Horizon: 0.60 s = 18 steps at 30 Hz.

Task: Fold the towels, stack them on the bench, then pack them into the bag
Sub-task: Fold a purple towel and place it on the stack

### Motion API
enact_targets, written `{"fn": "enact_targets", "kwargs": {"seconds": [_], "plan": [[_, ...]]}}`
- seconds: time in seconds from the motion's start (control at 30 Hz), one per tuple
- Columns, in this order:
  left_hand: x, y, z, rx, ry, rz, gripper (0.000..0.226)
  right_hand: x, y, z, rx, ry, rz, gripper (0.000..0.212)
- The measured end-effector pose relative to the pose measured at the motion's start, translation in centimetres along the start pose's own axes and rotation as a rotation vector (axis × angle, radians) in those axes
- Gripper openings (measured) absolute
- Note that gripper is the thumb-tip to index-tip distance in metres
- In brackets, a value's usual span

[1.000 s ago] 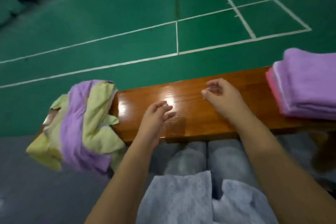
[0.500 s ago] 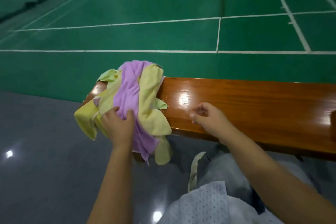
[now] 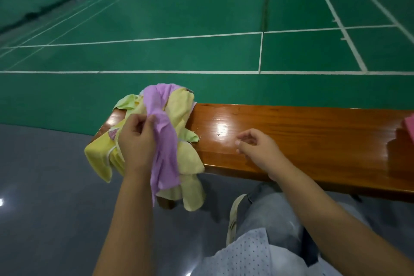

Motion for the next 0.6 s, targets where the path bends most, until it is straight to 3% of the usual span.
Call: {"fn": "enact_targets", "kwargs": {"seconds": [0.13,0.27,0.4,0.5,0.6], "plan": [[-0.6,5.7,1.9,-0.186,-0.150,0.061,0.022,0.1,-1.0,-1.9,0.028,0.077,-0.121,0.026],[-2.0,10.6,5.2,-0.273,-0.386,0.138,0.010,0.6,-2.4,-4.1,0.181,0.058,-0.264,0.040],[-4.5,14.6,9.8,-0.381,-0.635,0.187,0.015,1.2,-4.5,-8.1,0.236,0.092,-0.398,0.050],[-6.9,16.8,12.9,-0.510,-0.840,0.115,0.007,1.4,-5.4,-11.5,0.183,0.154,-0.436,0.049],[-8.2,18.4,14.9,-0.601,-0.935,0.082,0.011,1.3,-5.0,-14.8,0.074,0.213,-0.477,0.032]]}}
Point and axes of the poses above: each hand's wrist, its own x-axis towards the middle knuckle, its own z-axis out of the palm, y = z × x, the point moved 4 cm from there along x, towards the middle knuckle, and after that the axes turned 11 degrees about -z, right-handed, at the moved point
